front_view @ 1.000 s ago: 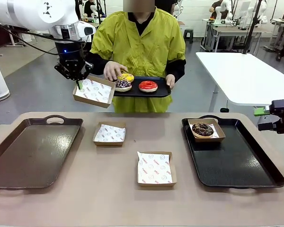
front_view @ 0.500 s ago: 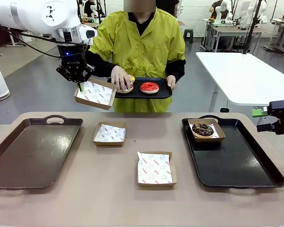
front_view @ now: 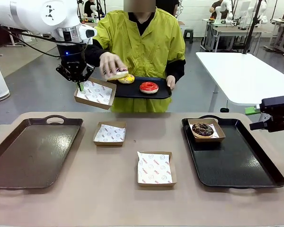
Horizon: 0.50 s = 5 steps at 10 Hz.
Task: Individually package the donuts and arrange them on the tray.
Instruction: Place the picked Paper togo box on the Handle tray while simultaneously picking up another Paper togo box from the table with the other hand.
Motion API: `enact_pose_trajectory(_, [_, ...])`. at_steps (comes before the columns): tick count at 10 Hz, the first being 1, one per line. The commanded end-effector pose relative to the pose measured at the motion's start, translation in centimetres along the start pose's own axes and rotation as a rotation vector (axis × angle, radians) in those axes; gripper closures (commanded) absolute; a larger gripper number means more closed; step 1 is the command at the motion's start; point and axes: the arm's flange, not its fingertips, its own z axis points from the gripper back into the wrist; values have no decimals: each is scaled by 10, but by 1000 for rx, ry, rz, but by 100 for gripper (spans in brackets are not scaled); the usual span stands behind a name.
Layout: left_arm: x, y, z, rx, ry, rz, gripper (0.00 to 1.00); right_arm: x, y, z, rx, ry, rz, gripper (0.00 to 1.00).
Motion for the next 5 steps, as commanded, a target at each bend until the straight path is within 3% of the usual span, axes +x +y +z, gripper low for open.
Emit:
enact_pose_trajectory(1, [0,2,3,3,-5,2,100,-9,-6,5,9,-17,2,0])
enact_pose_trajectory(5, [0,2,3,3,-5,2,100,-9,-6,5,9,-17,2,0])
